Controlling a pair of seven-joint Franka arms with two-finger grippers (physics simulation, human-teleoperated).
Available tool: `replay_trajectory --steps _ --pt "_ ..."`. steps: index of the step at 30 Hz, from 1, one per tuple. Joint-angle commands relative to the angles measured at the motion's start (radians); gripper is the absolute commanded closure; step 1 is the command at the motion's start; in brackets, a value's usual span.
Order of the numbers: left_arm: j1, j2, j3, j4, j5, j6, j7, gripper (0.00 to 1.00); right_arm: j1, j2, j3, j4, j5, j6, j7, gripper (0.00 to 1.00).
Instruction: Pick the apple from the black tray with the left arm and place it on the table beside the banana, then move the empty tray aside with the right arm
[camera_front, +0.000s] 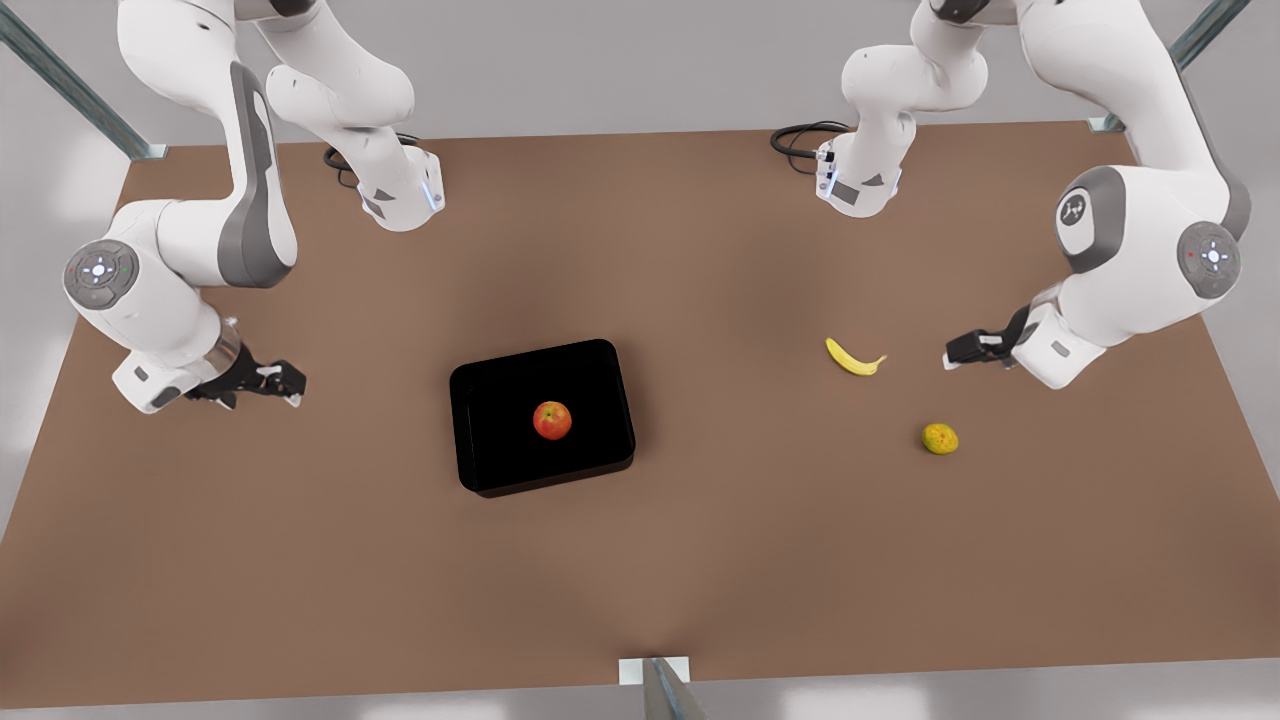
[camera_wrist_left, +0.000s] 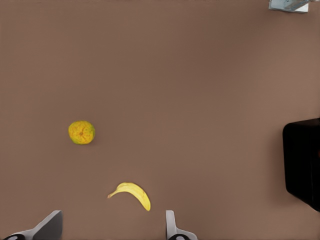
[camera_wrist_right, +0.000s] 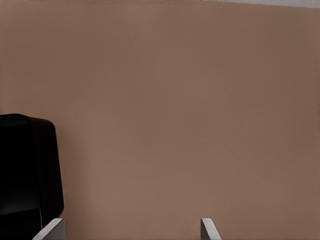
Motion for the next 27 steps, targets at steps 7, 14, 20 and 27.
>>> replay_trajectory --steps 7,14,20,27 --pt "-0.295 0.114 -0.145 0.075 0.152 0.079 -0.275 0.0 0.0 0.004 0.0 0.001 -0.002 0.033 -0.008 0.0" --pt "-0.631 0.657 -0.182 0.578 0.287 0.336 -1.166 0.0 0.0 0.018 0.0 0.016 -0.002 0.03 -0.006 0.0" --pt "-0.815 0.818 -0.149 0.692 0.419 0.485 -1.274 0.0 0.001 0.019 0.0 0.016 -0.004 0.03 -0.012 0.0" --pt "-0.848 0.947 -0.043 0.738 0.42 0.732 -1.329 0.0 0.003 0.023 0.0 0.016 -0.005 0.03 -0.017 0.0"
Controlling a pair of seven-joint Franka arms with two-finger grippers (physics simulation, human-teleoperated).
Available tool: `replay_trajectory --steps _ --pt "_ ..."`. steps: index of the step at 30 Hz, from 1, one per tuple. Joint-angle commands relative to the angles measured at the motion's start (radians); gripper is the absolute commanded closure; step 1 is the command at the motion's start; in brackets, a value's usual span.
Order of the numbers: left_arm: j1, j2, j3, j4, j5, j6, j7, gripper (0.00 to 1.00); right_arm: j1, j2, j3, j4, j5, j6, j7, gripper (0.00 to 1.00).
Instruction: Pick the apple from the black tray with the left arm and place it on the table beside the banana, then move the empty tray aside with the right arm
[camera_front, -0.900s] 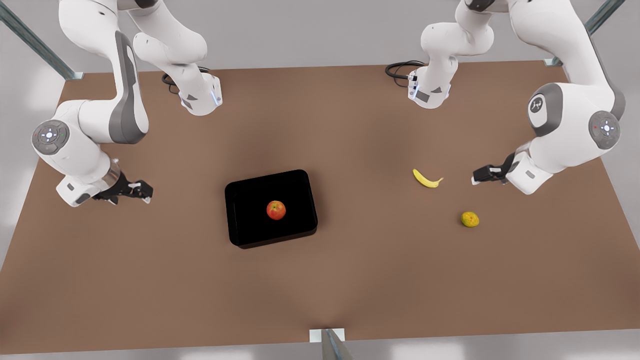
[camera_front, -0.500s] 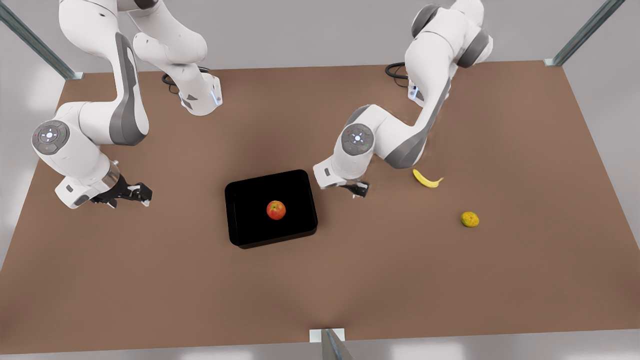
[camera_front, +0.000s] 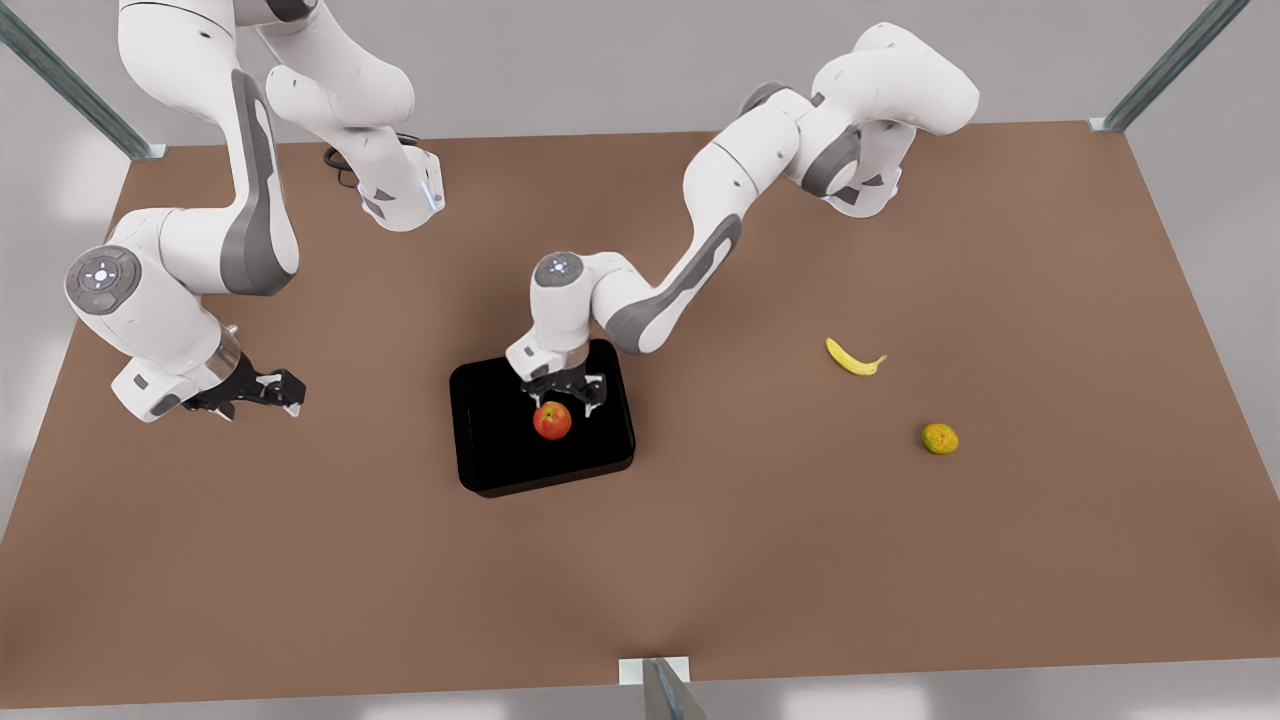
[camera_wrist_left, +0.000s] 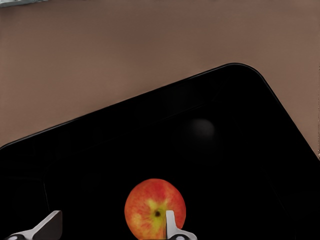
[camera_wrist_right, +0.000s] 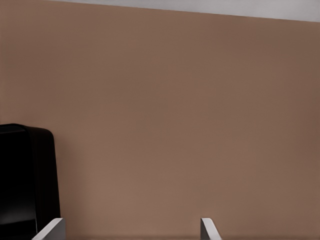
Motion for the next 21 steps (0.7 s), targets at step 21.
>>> replay_trajectory --steps 21 --pt "-0.039 0.113 0.054 0.007 0.084 0.243 -0.493 0.0 0.001 0.006 0.0 0.006 0.0 -0.003 -0.007 0.0"
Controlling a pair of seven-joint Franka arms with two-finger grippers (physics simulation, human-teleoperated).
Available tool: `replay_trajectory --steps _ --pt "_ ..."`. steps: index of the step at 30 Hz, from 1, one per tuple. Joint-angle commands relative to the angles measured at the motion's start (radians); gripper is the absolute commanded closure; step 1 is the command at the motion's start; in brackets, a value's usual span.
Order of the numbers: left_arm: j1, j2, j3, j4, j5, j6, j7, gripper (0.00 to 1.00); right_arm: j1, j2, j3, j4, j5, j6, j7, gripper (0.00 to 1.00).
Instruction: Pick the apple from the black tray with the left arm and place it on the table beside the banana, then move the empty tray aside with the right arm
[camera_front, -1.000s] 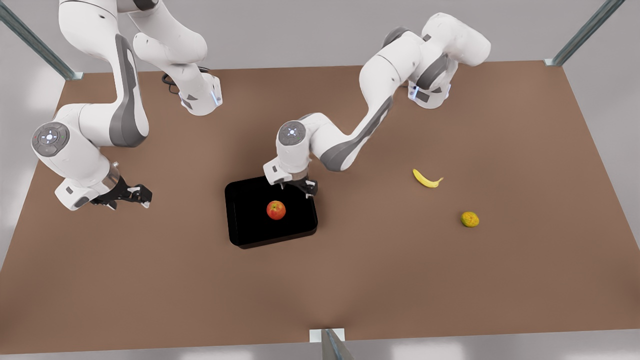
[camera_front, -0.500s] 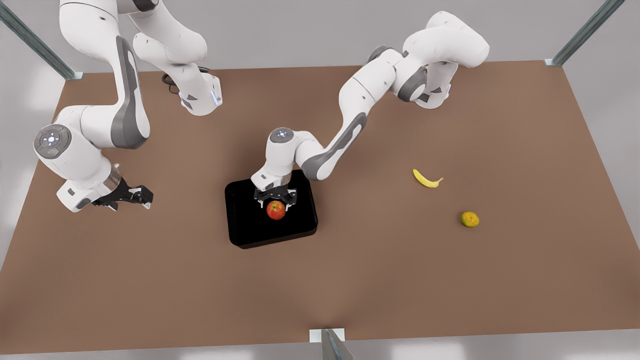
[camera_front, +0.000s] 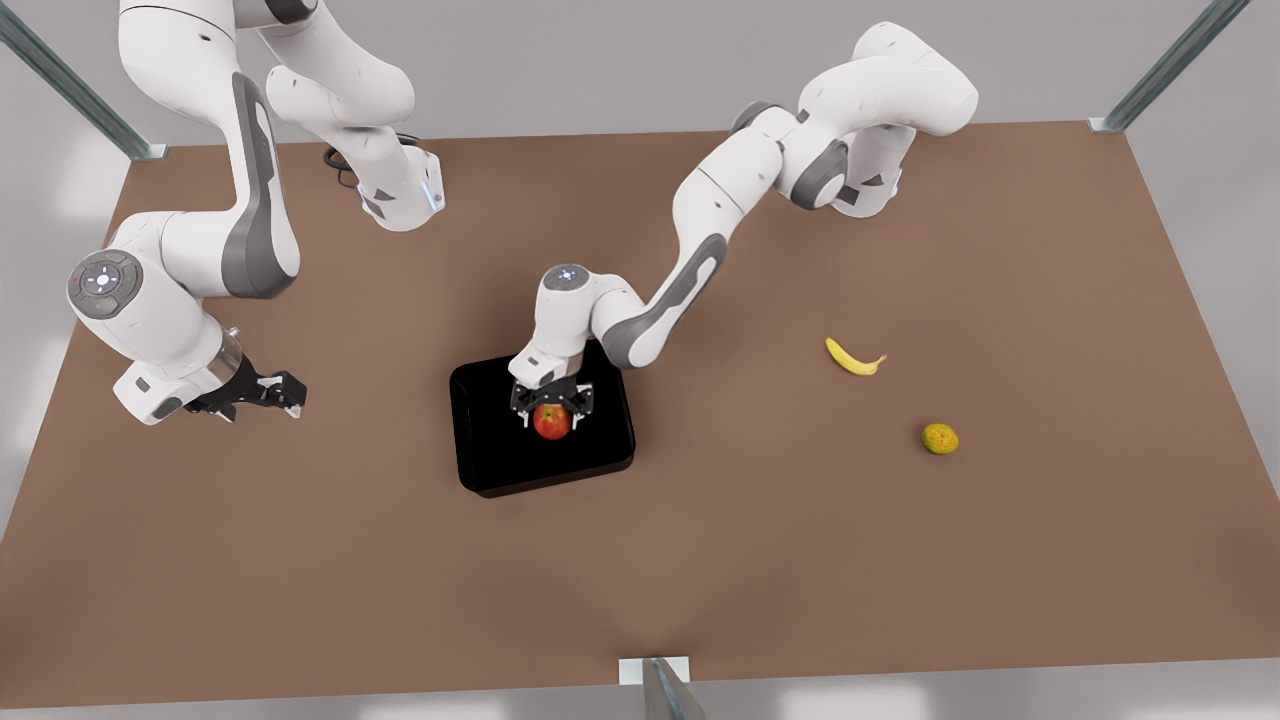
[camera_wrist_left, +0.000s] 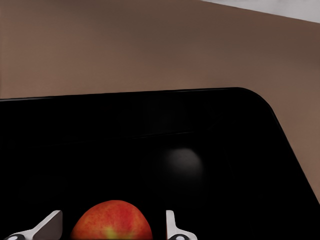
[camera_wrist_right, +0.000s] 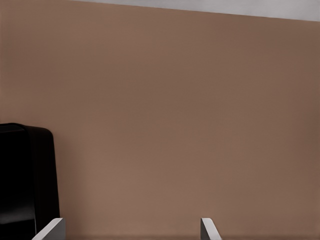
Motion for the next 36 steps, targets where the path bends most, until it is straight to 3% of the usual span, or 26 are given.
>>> replay_trajectory --steps 1,14,18,21,25,30,36 --pt "-0.002 0.002 0.003 0.001 0.003 0.004 -0.15 0.0 0.0 -0.001 0.0 0.001 0.001 -0.001 -0.002 0.0" --pt "-0.028 0.036 0.031 0.001 0.003 0.005 -0.15 0.01 0.002 0.002 0.0 0.001 0.001 -0.001 -0.002 0.0" --pt "-0.028 0.037 0.031 -0.001 0.003 0.007 -0.15 0.25 0.002 0.002 0.0 0.001 0.001 -0.001 -0.002 0.0" --pt "-0.027 0.028 0.033 -0.001 0.005 0.002 -0.144 0.26 0.002 0.002 0.0 0.001 0.001 -0.001 -0.002 0.0" --pt "-0.027 -0.021 0.027 -0.004 -0.004 -0.059 -0.139 0.26 0.002 0.002 0.0 0.001 0.001 -0.001 -0.002 0.0" --pt "0.039 -0.139 0.016 -0.015 -0.265 -0.252 0.183 0.26 0.002 0.002 0.0 0.001 0.001 -0.001 -0.002 0.0" --pt "0.255 -0.346 0.017 -0.097 -0.474 -0.519 0.598 0.25 0.002 0.007 0.0 0.001 0.001 -0.001 -0.002 0.0"
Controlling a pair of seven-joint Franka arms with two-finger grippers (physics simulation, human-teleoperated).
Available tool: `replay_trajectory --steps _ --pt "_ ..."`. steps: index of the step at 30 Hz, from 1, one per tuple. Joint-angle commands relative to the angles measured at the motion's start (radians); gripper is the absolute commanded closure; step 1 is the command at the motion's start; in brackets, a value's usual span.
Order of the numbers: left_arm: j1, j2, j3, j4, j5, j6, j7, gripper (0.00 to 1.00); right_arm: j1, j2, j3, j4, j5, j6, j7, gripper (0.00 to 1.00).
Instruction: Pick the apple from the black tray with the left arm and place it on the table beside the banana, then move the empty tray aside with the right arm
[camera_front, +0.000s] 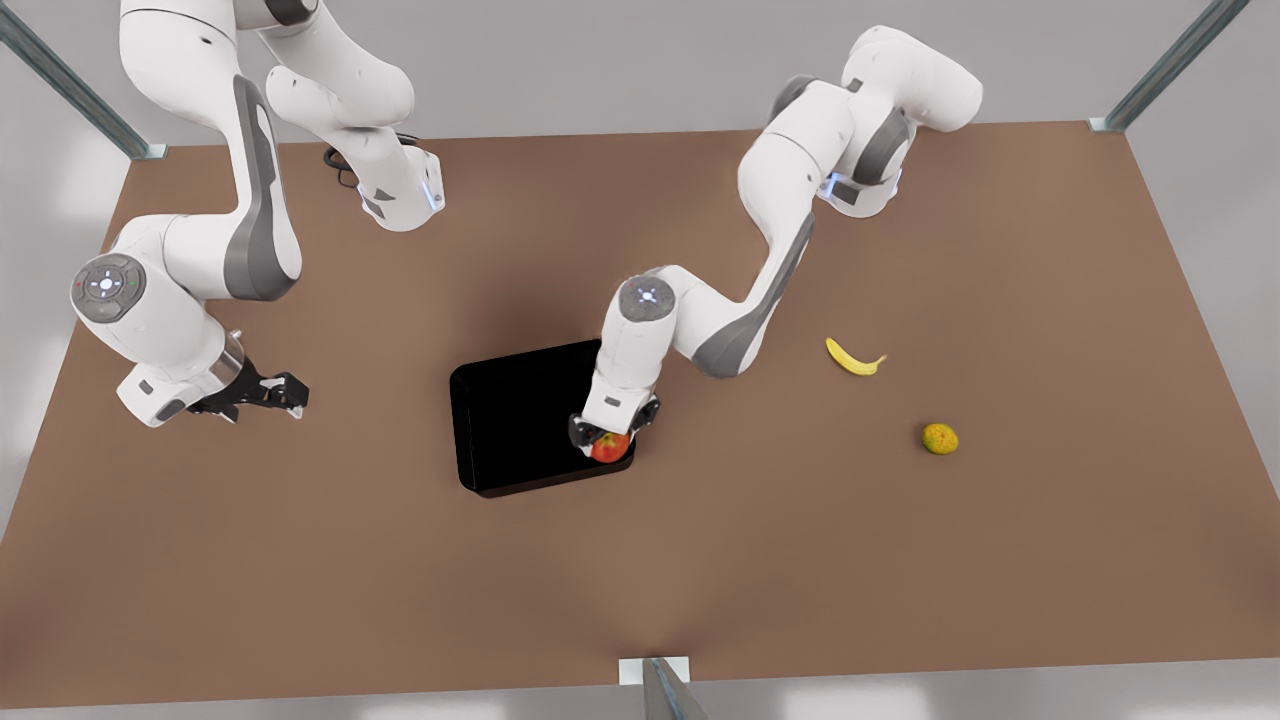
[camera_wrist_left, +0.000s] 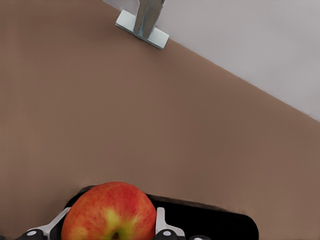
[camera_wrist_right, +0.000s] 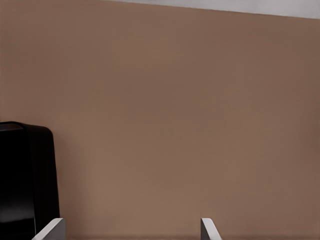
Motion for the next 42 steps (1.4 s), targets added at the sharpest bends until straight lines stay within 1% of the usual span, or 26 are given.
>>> replay_trajectory --steps 1,2,6,7,8,10,12,13,14,15,16,17,19,20,21,22,23,24,25,26,27,28,31,35,39,42 --pt "0.062 -0.063 0.0 -0.064 -0.101 -0.195 0.582 0.25 0.004 0.001 0.004 0.002 0.0 0.0 0.002 0.0" --pt "0.116 -0.129 0.0 -0.173 -0.119 -0.177 0.719 0.25 0.016 0.001 0.015 0.005 0.0 0.0 0.002 0.0" --pt "0.266 -0.132 0.009 -0.244 -0.119 -0.163 1.008 0.25 0.207 0.018 0.018 0.022 0.009 0.0 0.004 0.0" --pt "0.285 -0.123 0.012 -0.282 -0.103 -0.094 1.024 0.25 0.246 0.019 0.018 0.022 0.009 0.0 0.002 0.0" --pt "0.301 -0.103 0.012 -0.31 -0.037 -0.023 1.026 0.25 0.289 0.049 0.018 0.042 0.007 0.0 0.002 0.0" --pt "0.317 -0.071 0.011 -0.307 0.037 0.038 1.029 0.25 0.342 0.076 0.018 0.063 0.007 0.0 0.004 0.0" --pt "0.315 -0.045 0.011 -0.301 0.091 0.064 1.029 0.24 0.352 0.081 0.018 0.06 0.009 -0.002 -0.002 0.0" --pt "0.315 -0.043 0.012 -0.296 0.092 0.064 1.026 0.22 0.353 0.111 0.019 0.062 0.009 0.012 0.01 0.0" --pt "0.315 -0.043 0.012 -0.296 0.095 0.064 1.022 0.08 0.353 0.13 0.018 0.063 0.01 0.013 0.025 0.0" --pt "0.315 -0.043 0.011 -0.296 0.134 0.064 1.018 0.0 0.353 0.147 0.018 0.063 0.009 0.015 0.053 0.0" --pt "0.314 -0.043 0.011 -0.296 0.135 0.064 1.016 0.0 0.353 0.164 0.018 0.06 0.072 0.058 0.054 0.0" --pt "0.312 -0.043 0.011 -0.296 0.135 0.064 1.016 0.0 0.343 0.19 0.016 0.059 0.152 0.059 0.047 0.0" --pt "0.314 -0.04 0.011 -0.296 0.135 0.061 1.019 0.0 0.346 0.248 0.018 0.057 0.156 0.102 0.053 0.0" --pt "0.338 -0.072 0.012 -0.295 0.135 0.004 1.053 0.0 0.347 0.265 0.018 0.059 0.156 0.115 0.053 0.0" --pt "0.373 -0.132 0.017 -0.259 0.121 -0.239 1.231 0.0 0.346 0.28 0.018 0.056 0.155 0.115 0.042 0.0" --pt "0.424 -0.198 0.017 -0.226 0.043 -0.477 1.233 0.0 0.346 0.288 0.018 0.05 0.155 0.115 0.039 0.0" --pt "0.519 -0.296 0.02 -0.232 -0.044 -0.649 1.213 0.0 0.346 0.299 0.018 0.043 0.152 0.115 0.039 0.0" --pt "0.617 -0.373 0.02 -0.239 -0.101 -0.747 1.213 0.0 0.346 0.299 0.018 0.033 0.149 0.113 0.028 0.0" --pt "0.656 -0.539 0.022 -0.357 -0.083 -0.722 1.213 0.0 0.343 0.299 0.018 0.021 0.147 0.109 -0.004 0.0" --pt "0.641 -0.768 0.016 -0.639 0.003 -0.512 1.197 0.0 0.341 0.293 0.016 0.014 0.147 0.096 -0.004 0.0" --pt "0.64 -0.84 0.015 -0.773 0.012 -0.408 1.197 0.0 0.341 0.294 0.015 0.007 0.147 0.086 -0.013 0.0" --pt "0.64 -0.809 0.017 -0.758 0.011 -0.413 1.2 0.0 0.341 0.3 0.015 -0.006 0.147 0.087 -0.011 0.0" --pt "0.64 -0.8 0.015 -0.759 0.011 -0.422 1.194 0.0 0.343 0.312 0.016 -0.021 0.147 0.104 -0.011 0.0" --pt "0.64 -0.798 0.015 -0.755 0.011 -0.422 1.193 0.0 0.336 0.306 0.007 -0.133 0.148 0.316 -0.01 0.0" --pt "0.639 -0.798 0.012 -0.753 0.012 -0.413 1.191 0.0 0.316 0.308 -0.013 -0.144 0.155 0.322 -0.016 0.0" --pt "0.639 -0.787 0.012 -0.753 0.012 -0.404 1.191 0.0 0.315 0.334 -0.014 -0.171 0.158 0.374 -0.007 0.0"
